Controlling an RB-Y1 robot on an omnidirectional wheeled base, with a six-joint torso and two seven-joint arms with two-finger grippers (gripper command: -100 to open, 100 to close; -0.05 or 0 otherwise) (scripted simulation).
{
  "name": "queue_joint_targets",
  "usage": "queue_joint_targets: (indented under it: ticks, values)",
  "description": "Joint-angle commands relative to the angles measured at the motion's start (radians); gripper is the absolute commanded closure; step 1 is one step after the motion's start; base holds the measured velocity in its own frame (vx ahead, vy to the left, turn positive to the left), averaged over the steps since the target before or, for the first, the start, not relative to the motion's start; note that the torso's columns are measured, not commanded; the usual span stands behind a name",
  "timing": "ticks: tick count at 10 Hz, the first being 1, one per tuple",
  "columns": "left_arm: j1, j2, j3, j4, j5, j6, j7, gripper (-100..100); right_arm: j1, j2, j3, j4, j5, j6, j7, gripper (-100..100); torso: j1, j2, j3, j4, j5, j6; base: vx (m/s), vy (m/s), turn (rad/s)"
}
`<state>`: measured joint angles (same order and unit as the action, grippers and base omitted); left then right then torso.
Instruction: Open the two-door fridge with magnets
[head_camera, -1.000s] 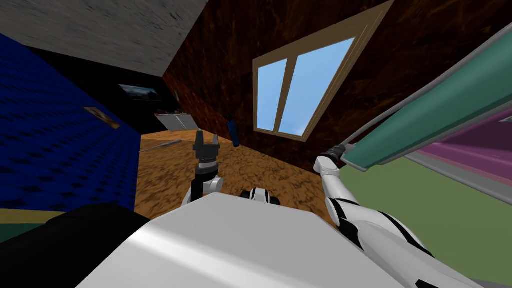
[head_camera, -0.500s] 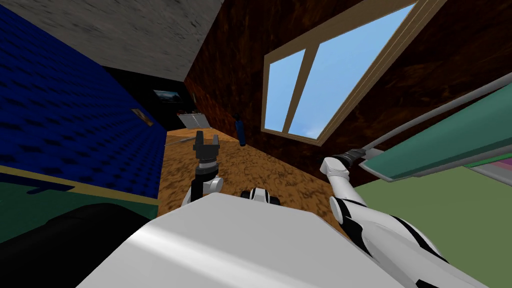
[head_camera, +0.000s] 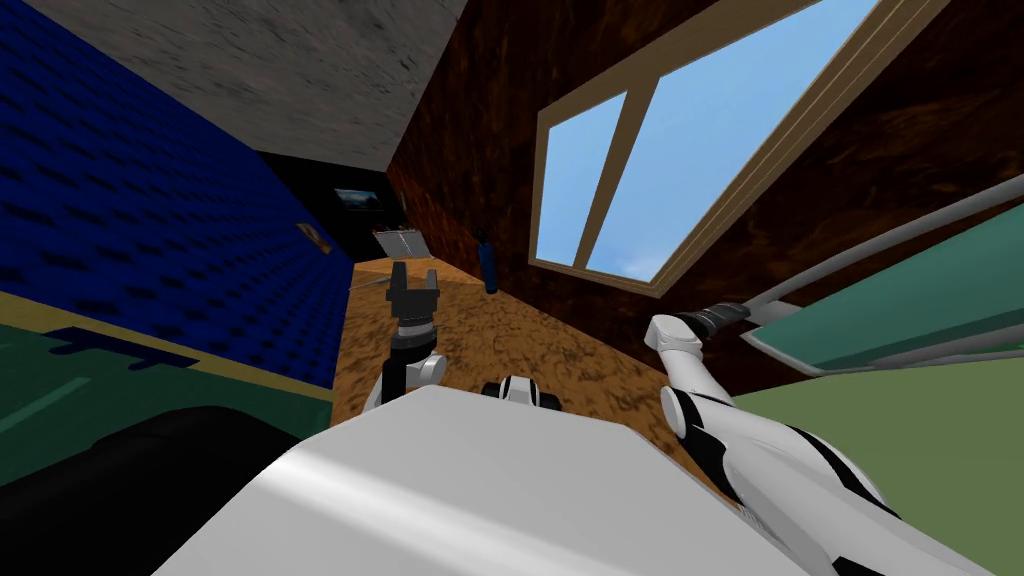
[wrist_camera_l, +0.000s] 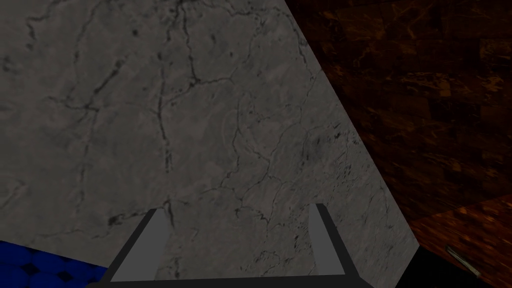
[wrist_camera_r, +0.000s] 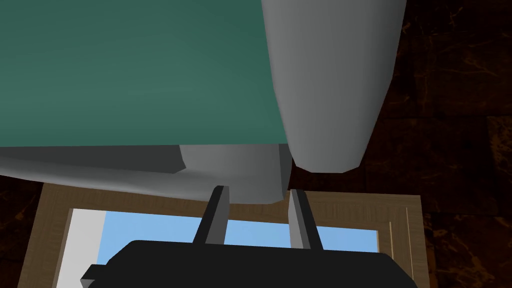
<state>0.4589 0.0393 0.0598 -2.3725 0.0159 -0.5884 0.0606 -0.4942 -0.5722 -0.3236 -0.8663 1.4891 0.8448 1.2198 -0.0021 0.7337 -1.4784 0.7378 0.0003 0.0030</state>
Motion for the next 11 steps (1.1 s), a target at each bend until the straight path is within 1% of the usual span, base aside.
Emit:
queue_joint_targets:
  ticks: [1, 2, 4, 5, 6, 7, 9, 10, 11]
  values:
    - [0.0, 0.0, 0.0, 0.0, 0.0, 0.0, 0.0, 0, -0.002, 0.0, -0.027, 0.002, 0.008, 0.047, 0.016, 100, -0.002, -0.002, -0.002, 0.0, 0.001, -0.001, 0.259, 0.016, 0.018]
    - [0.0, 0.0, 0.0, 0.0, 0.0, 0.0, 0.0, 0, -0.002, 0.0, -0.027, 0.002, 0.008, 0.047, 0.016, 100, -0.002, -0.002, -0.002, 0.001, 0.002, 0.001, 0.244, 0.025, -0.002]
    - [0.0, 0.0, 0.0, 0.0, 0.0, 0.0, 0.0, 0, -0.005, 0.001, -0.06, 0.008, 0.02, 0.105, 0.034, 100, -0.005, 0.005, 0.002, 0.002, 0.001, 0.002, 0.294, -0.028, 0.022]
    - [0.0, 0.0, 0.0, 0.0, 0.0, 0.0, 0.0, 0, -0.005, 0.001, -0.06, 0.008, 0.02, 0.105, 0.034, 100, -0.006, 0.006, 0.002, 0.003, 0.001, 0.005, 0.29, -0.028, 0.013]
    - [0.0, 0.0, 0.0, 0.0, 0.0, 0.0, 0.0, 0, -0.007, 0.002, -0.077, 0.011, 0.026, 0.134, 0.043, 100, -0.007, 0.009, 0.004, 0.003, 0.001, 0.007, 0.269, -0.019, 0.015]
    - [0.0, 0.0, 0.0, 0.0, 0.0, 0.0, 0.0, 0, -0.007, 0.002, -0.077, 0.011, 0.026, 0.134, 0.043, 100, -0.008, 0.011, 0.006, 0.004, 0.0, 0.009, 0.24, -0.007, -0.006]
    - [0.0, 0.0, 0.0, 0.0, 0.0, 0.0, 0.0, 0, -0.009, 0.004, -0.111, 0.018, 0.038, 0.19, 0.061, 100, -0.008, 0.011, 0.006, 0.005, 0.001, 0.009, 0.298, -0.008, 0.001]
    - [0.0, 0.0, 0.0, 0.0, 0.0, 0.0, 0.0, 0, -0.009, 0.004, -0.111, 0.018, 0.038, 0.193, 0.061, 100, -0.006, 0.008, 0.004, 0.004, 0.002, 0.009, 0.276, -0.041, -0.018]
    - [0.0, 0.0, 0.0, 0.0, 0.0, 0.0, 0.0, 0, -0.03, 0.013, -0.113, 0.004, 0.029, 0.176, 0.104, -100, -0.009, 0.01, 0.005, 0.005, 0.002, 0.009, 0.1, -0.024, 0.036]
